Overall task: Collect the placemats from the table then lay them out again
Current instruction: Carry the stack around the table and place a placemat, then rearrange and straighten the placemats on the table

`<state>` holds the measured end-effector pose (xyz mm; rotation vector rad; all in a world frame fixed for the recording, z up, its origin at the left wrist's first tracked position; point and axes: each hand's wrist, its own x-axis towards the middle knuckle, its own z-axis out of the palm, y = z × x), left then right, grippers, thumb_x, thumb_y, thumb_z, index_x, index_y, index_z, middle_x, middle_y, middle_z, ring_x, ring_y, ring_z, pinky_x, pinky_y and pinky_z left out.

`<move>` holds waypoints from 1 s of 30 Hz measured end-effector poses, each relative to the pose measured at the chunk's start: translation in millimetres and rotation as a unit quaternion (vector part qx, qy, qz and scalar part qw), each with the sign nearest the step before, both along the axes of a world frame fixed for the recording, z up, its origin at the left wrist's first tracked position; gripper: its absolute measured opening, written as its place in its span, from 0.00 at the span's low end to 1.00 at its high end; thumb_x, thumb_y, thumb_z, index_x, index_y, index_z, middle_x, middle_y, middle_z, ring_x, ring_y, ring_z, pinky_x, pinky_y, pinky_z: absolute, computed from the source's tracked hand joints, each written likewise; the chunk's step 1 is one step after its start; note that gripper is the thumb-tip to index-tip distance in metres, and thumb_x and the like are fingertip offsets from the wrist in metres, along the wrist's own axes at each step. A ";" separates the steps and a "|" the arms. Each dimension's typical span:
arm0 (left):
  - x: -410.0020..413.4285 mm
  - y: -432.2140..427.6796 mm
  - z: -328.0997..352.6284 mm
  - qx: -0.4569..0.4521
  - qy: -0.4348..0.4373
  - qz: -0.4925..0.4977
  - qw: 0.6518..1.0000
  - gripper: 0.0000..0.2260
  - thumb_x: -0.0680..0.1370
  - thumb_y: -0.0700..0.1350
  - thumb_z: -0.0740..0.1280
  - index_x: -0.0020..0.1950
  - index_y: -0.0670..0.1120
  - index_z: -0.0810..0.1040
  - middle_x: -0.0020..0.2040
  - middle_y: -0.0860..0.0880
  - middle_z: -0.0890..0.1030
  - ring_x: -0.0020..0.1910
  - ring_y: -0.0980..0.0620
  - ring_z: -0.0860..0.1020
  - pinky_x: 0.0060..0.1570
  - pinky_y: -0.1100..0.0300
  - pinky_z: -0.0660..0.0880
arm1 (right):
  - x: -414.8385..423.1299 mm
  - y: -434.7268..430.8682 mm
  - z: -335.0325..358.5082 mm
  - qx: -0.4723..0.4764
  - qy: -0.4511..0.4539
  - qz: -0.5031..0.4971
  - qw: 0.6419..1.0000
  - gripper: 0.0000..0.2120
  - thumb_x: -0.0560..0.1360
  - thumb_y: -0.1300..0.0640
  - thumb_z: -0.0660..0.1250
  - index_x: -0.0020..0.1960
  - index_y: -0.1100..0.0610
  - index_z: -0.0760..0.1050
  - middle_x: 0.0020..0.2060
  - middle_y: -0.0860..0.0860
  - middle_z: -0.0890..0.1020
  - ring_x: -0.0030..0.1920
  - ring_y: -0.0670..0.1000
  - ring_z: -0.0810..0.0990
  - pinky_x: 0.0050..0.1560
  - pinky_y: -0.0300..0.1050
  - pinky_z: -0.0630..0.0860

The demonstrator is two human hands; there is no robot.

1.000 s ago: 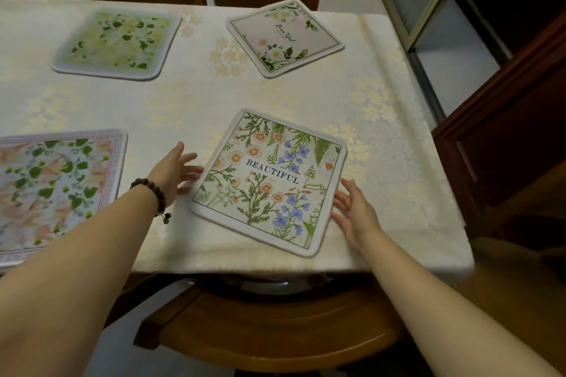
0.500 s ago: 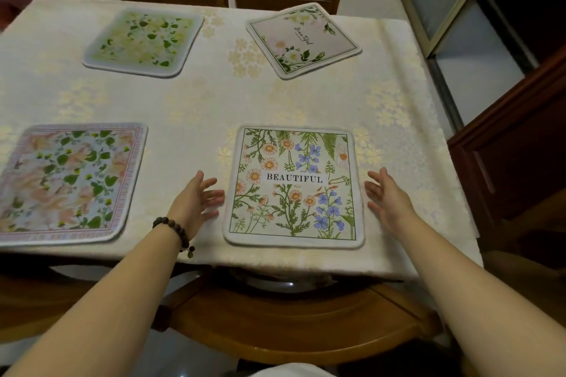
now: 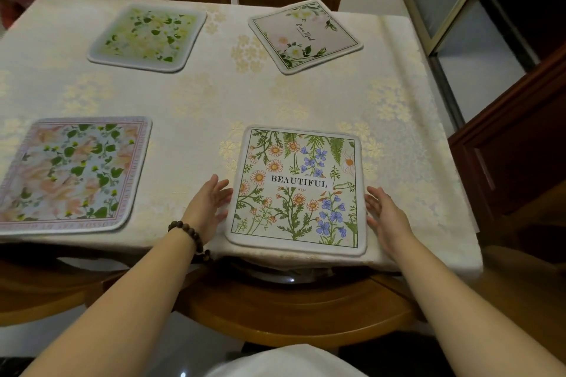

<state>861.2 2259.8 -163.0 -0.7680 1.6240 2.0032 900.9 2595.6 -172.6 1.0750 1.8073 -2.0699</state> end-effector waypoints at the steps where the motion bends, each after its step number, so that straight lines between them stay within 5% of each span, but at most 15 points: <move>1: 2.3 0.7 -0.6 0.002 0.001 0.004 1.000 0.26 0.81 0.58 0.54 0.73 0.43 0.66 0.68 0.44 0.73 0.66 0.47 0.71 0.68 0.47 0.64 | 1.3 -0.4 0.9 -0.004 0.002 -0.005 1.000 0.19 0.80 0.47 0.57 0.68 0.54 0.71 0.53 0.47 0.79 0.50 0.42 0.79 0.45 0.40 0.74; 6: 5.7 0.1 4.1 -0.003 0.015 0.056 0.998 0.22 0.81 0.56 0.56 0.69 0.44 0.70 0.65 0.44 0.75 0.64 0.47 0.72 0.62 0.50 0.67 | 0.3 -5.9 9.3 0.061 0.010 0.002 0.998 0.18 0.81 0.50 0.55 0.69 0.53 0.70 0.57 0.46 0.76 0.54 0.43 0.77 0.49 0.37 0.71; 10: 15.1 -5.9 11.2 -0.033 0.055 0.134 0.989 0.16 0.81 0.53 0.57 0.62 0.46 0.74 0.62 0.45 0.78 0.62 0.48 0.75 0.61 0.53 0.69 | -7.7 -30.5 27.7 0.093 0.048 0.020 0.994 0.10 0.80 0.49 0.55 0.52 0.46 0.75 0.36 0.37 0.83 0.35 0.33 0.80 0.31 0.33 0.74; 14: 29.4 -24.6 25.5 -0.043 0.095 0.240 0.965 0.13 0.80 0.50 0.58 0.61 0.47 0.74 0.58 0.47 0.79 0.60 0.49 0.77 0.61 0.54 0.70 | -20.9 -79.4 44.2 0.063 0.071 0.109 0.990 0.20 0.78 0.41 0.57 0.67 0.48 0.73 0.59 0.42 0.78 0.60 0.47 0.75 0.53 0.43 0.71; 17: 46.3 -49.0 40.6 -0.039 0.123 0.313 0.941 0.13 0.81 0.50 0.58 0.64 0.47 0.70 0.60 0.46 0.77 0.59 0.51 0.77 0.58 0.56 0.71 | -32.2 -123.0 56.5 0.057 0.100 0.201 0.973 0.25 0.79 0.39 0.54 0.72 0.49 0.67 0.68 0.49 0.72 0.67 0.52 0.69 0.66 0.54 0.66; 30: 187.7 -137.1 97.4 -0.134 0.223 0.563 0.785 0.09 0.82 0.47 0.56 0.57 0.50 0.74 0.54 0.49 0.81 0.56 0.54 0.79 0.57 0.59 0.73 | -24.9 -318.8 86.9 -0.026 0.143 0.477 0.867 0.16 0.81 0.46 0.54 0.65 0.48 0.70 0.62 0.51 0.74 0.63 0.52 0.74 0.63 0.54 0.71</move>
